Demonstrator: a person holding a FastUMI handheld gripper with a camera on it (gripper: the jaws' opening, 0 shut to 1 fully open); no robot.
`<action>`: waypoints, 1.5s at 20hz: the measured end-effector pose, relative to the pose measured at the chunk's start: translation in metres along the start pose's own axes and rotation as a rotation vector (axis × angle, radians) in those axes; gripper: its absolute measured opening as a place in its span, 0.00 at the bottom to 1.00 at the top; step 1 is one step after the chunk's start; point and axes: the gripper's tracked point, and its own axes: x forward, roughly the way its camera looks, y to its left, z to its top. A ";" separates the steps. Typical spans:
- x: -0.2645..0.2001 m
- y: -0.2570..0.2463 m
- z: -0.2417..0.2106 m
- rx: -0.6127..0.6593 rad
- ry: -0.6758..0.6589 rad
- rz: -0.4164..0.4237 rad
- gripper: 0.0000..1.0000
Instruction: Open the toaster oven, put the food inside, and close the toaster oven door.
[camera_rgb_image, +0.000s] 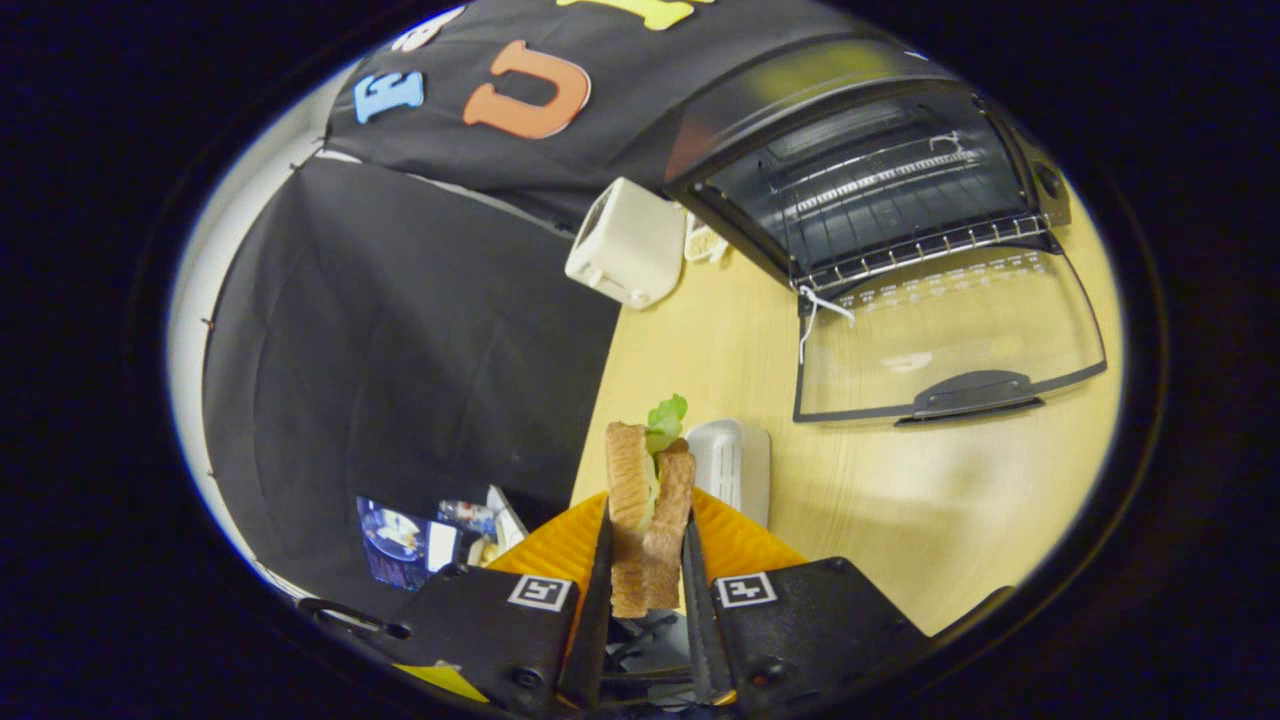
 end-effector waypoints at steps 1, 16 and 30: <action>-0.007 0.001 0.015 0.036 -0.070 0.015 0.39; -0.010 -0.114 0.152 0.358 -0.556 -0.009 0.39; 0.007 -0.170 0.229 0.397 -0.835 0.049 0.39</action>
